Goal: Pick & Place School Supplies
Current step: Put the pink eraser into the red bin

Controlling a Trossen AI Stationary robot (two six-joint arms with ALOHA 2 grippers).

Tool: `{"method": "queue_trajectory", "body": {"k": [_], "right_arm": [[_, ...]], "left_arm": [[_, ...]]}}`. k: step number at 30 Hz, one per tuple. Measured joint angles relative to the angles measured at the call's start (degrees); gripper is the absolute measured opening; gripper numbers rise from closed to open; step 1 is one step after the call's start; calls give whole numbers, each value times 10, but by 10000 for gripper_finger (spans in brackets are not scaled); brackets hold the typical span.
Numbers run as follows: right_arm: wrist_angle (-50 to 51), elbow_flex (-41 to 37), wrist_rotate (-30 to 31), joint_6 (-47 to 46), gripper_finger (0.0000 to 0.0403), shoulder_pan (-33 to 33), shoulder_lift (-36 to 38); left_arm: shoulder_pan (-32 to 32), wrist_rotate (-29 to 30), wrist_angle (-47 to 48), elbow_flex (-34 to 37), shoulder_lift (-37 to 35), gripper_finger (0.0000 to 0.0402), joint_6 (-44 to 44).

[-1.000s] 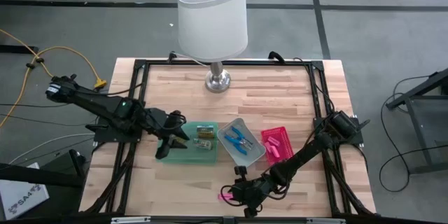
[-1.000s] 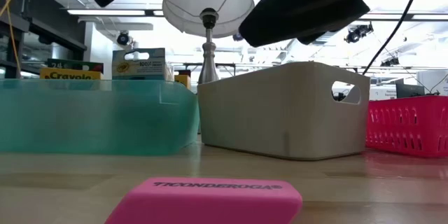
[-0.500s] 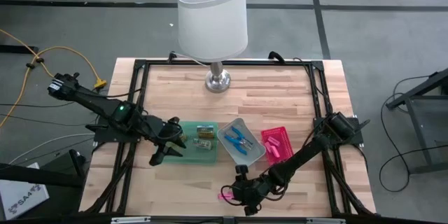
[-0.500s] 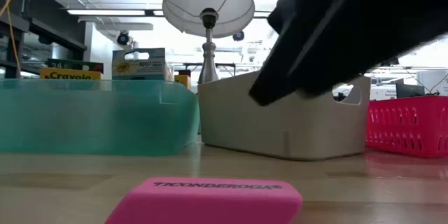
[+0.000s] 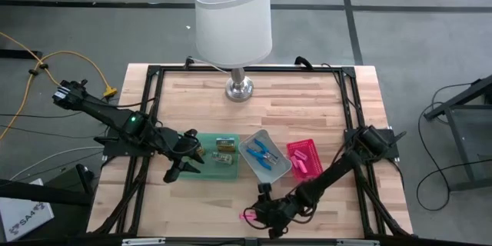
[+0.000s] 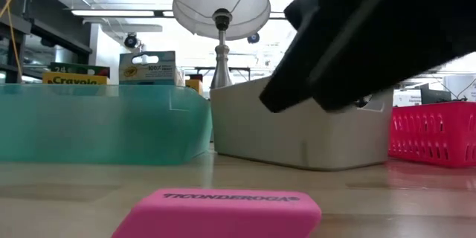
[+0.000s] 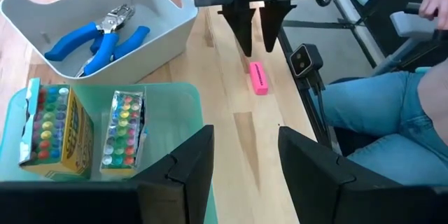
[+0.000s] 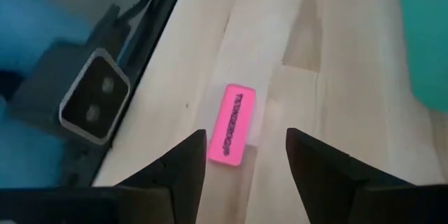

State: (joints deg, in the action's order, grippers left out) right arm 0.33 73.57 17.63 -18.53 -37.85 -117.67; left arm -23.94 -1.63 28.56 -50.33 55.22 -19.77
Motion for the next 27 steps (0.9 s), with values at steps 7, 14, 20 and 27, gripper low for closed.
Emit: {"method": "queue_trajectory", "body": {"k": [7,14,20,27], "right_arm": [[-6,0,34,52,188,-8,12],[-5,-1,32,99,188,-8,11],[-9,-1,29,123,188,-9,11],[-36,0,33,126,188,-13,11]], "left_arm": [[0,0,-2,0,0,156,0],[0,0,-4,0,0,156,0],[0,0,-4,0,0,156,0],[0,0,-4,0,0,156,-1]]}}
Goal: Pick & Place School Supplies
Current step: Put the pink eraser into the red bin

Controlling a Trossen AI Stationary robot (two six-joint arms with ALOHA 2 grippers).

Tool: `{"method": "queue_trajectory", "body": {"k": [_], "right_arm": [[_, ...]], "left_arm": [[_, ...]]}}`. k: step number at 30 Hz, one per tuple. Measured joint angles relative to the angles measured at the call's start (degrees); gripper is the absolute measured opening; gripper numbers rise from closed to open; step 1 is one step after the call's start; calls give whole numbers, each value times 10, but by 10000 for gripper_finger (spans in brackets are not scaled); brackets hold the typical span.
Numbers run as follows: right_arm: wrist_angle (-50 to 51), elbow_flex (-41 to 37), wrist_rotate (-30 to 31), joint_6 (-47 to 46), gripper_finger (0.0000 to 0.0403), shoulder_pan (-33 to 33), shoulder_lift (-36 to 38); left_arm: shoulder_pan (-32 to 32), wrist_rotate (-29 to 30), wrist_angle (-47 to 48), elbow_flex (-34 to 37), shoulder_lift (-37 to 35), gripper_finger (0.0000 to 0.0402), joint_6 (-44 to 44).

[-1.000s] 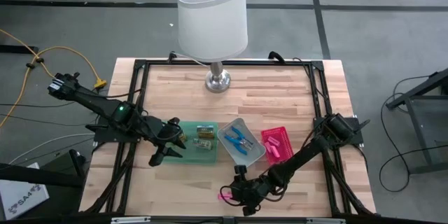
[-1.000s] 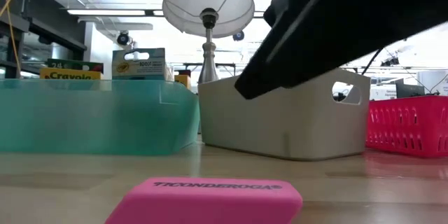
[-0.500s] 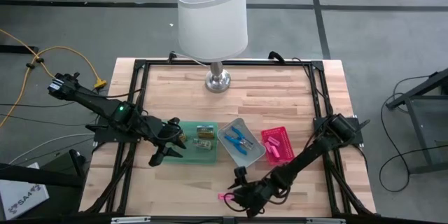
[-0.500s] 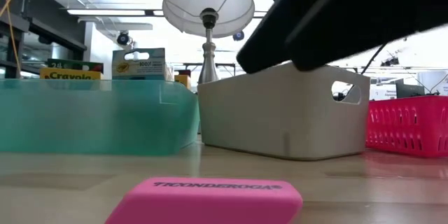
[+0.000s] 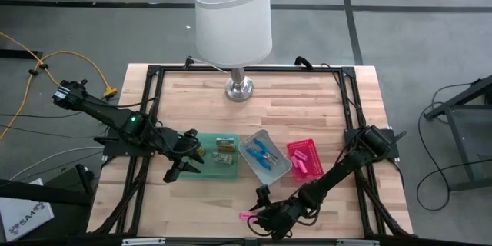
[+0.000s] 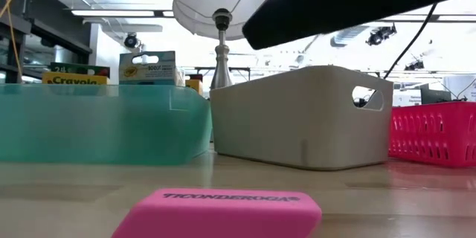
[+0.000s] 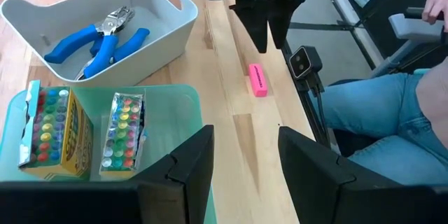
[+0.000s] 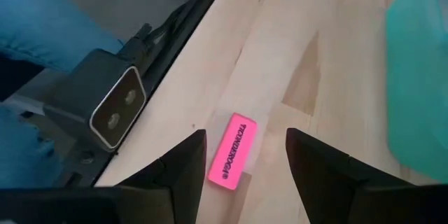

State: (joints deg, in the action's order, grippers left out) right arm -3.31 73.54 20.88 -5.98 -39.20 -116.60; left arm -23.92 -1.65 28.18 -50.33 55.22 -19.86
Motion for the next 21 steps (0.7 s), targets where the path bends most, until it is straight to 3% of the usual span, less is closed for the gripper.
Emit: {"method": "queue_trajectory", "body": {"k": [11,17,21], "right_arm": [[-2,0,14,-29,188,-6,-3],[-43,1,14,-30,188,-15,-40],[-50,0,46,-28,188,-20,-47]], "left_arm": [[0,0,0,0,0,156,-1],[0,0,0,0,0,156,-1],[0,0,0,0,0,156,-1]]}}
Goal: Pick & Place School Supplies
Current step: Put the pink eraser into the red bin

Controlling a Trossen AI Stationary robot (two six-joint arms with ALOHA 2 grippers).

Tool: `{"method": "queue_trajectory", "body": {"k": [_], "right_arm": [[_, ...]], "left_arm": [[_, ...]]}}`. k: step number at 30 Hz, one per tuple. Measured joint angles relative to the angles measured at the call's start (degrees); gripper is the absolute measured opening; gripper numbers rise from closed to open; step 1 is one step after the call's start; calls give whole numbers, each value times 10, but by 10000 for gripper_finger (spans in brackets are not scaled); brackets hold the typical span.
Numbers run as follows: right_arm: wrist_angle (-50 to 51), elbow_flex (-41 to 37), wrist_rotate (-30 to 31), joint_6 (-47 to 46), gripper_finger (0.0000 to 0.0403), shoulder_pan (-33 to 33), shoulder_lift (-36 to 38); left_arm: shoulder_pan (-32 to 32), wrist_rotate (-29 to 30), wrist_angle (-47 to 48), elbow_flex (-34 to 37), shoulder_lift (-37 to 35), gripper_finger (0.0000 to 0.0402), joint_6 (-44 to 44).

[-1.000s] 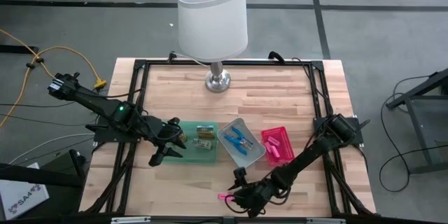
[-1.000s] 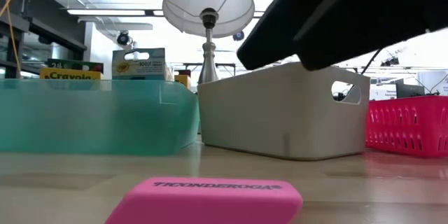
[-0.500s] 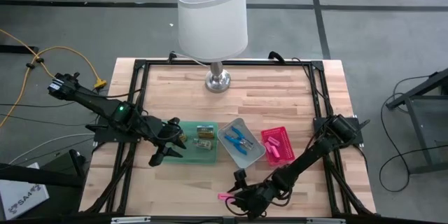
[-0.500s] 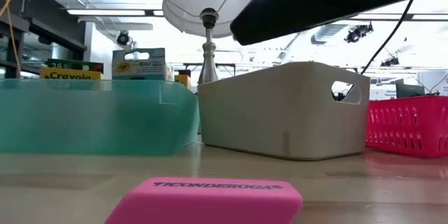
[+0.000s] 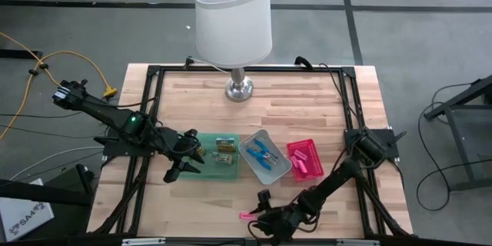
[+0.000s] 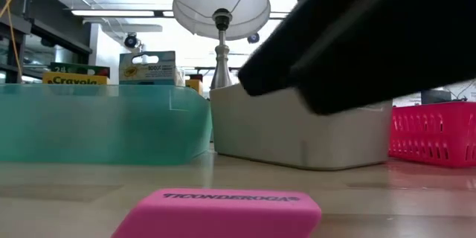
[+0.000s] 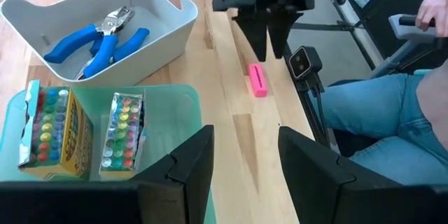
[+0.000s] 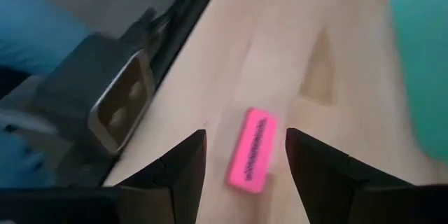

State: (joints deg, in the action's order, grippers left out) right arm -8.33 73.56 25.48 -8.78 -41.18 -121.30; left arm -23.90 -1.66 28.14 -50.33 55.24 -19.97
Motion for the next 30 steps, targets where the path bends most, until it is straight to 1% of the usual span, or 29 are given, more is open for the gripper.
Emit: {"method": "queue_trajectory", "body": {"k": [2,6,10,12,20,30], "right_arm": [[-1,0,12,-5,188,0,0],[3,1,12,-32,188,1,-9],[3,0,15,-31,188,-4,-21],[5,0,20,-17,188,-4,-21],[10,0,9,28,188,5,-21],[12,0,-34,-13,188,16,-21]], "left_arm": [[0,0,-1,0,0,156,0],[0,0,-1,0,0,156,0],[0,0,-3,0,0,156,0],[0,0,-3,0,0,156,0],[0,0,-4,0,0,156,-2],[0,0,-3,0,0,156,-7]]}}
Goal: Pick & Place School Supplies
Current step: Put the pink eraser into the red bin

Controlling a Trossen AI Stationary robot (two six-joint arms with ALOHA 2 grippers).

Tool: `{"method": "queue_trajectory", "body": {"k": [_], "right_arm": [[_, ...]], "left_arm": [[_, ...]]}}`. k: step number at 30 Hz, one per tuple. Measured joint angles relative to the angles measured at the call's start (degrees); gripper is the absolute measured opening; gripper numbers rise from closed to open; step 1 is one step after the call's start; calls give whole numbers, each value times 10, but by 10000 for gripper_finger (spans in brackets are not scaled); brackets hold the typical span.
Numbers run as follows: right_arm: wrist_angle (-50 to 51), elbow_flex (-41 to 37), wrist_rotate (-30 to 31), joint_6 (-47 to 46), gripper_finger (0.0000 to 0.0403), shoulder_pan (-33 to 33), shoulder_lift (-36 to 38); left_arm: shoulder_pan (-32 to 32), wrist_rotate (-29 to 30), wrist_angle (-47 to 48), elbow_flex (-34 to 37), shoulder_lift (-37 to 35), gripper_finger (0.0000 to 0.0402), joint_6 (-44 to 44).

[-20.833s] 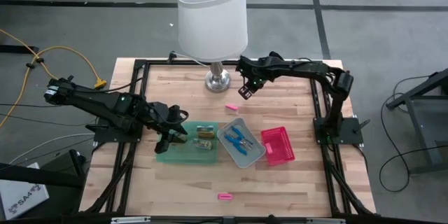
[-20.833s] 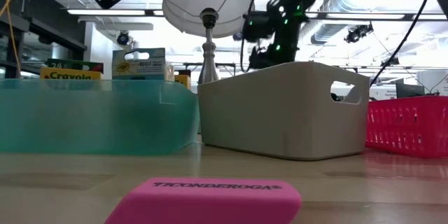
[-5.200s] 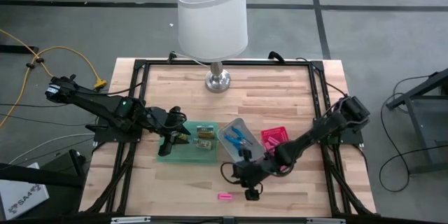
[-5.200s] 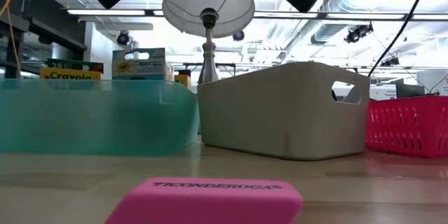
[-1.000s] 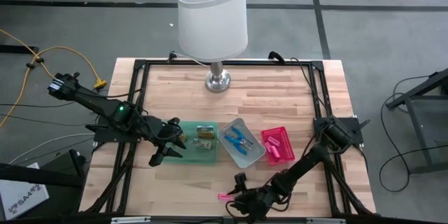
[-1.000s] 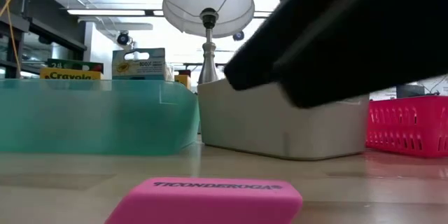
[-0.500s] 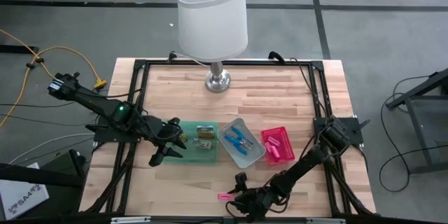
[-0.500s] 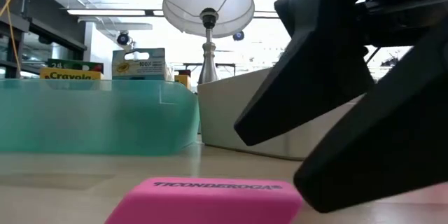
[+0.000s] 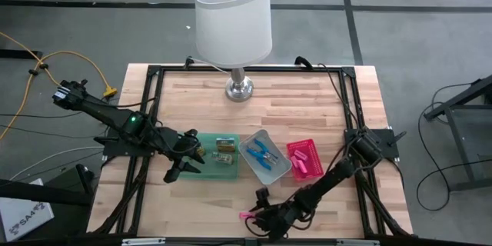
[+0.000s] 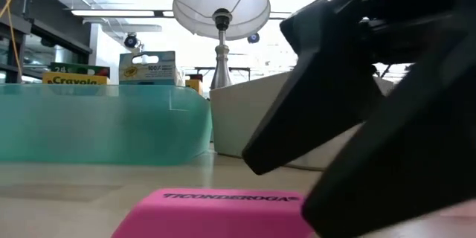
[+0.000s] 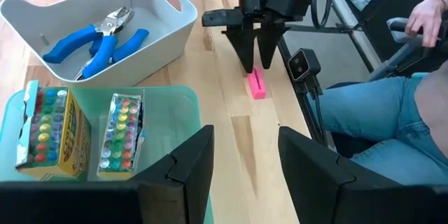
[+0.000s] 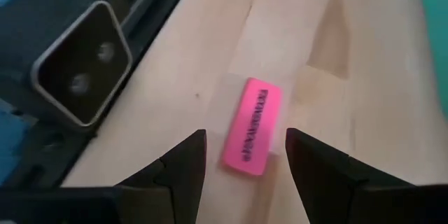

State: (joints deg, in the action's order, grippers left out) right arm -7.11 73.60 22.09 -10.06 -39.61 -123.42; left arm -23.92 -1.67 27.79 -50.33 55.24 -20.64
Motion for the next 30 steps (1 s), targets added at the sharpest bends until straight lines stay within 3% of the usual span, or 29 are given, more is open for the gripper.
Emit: {"method": "queue_trajectory", "body": {"k": [30], "right_arm": [[36,0,-23,-78,188,12,1]], "left_arm": [[0,0,0,0,0,156,7]]}}
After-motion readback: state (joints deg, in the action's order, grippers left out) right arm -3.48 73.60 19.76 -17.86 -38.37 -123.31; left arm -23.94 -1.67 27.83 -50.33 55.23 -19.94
